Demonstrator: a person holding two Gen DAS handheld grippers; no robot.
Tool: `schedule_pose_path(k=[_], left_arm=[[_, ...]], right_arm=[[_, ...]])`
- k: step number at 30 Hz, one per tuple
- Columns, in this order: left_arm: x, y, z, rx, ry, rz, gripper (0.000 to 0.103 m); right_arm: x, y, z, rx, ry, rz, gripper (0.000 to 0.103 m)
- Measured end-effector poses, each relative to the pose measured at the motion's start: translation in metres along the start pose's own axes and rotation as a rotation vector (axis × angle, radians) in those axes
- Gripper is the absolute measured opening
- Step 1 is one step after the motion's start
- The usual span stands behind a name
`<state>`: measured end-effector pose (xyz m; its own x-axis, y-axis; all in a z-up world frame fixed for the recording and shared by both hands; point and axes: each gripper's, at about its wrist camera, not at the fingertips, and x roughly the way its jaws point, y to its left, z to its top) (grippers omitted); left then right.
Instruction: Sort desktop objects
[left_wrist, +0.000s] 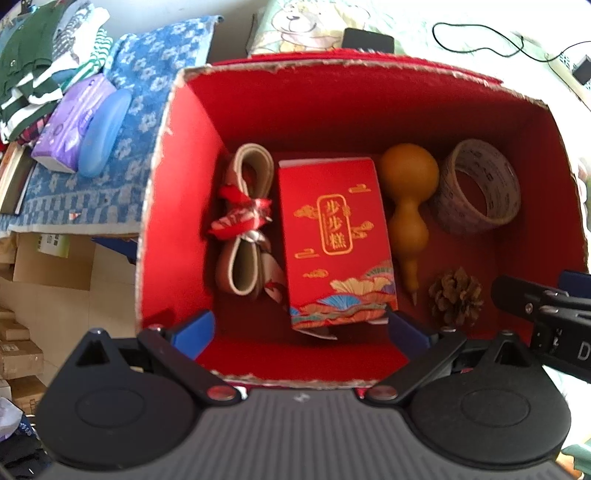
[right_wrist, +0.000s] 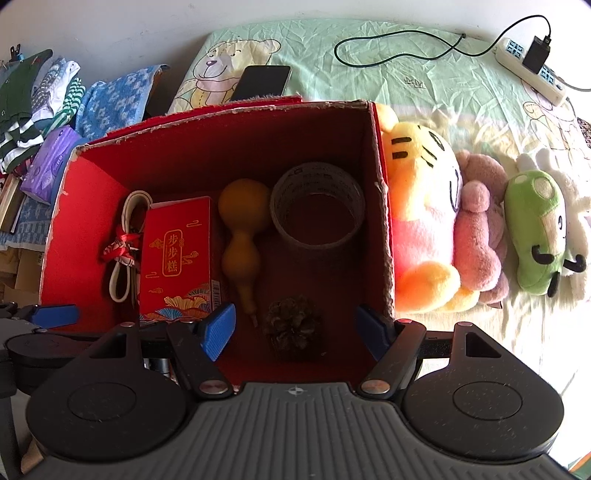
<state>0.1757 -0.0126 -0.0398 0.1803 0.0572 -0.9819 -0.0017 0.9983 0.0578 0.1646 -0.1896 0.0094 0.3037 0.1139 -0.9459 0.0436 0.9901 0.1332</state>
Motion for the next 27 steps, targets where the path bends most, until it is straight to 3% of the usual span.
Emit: schedule_pose_path(k=[27], left_arm=[[0.0015,0.0021,-0.0035,-0.012,-0.045,0.001,0.1]], right_arm=[[-0.0021,0.0061,-0.0032,-0.007,-0.031,-0.003,0.074]])
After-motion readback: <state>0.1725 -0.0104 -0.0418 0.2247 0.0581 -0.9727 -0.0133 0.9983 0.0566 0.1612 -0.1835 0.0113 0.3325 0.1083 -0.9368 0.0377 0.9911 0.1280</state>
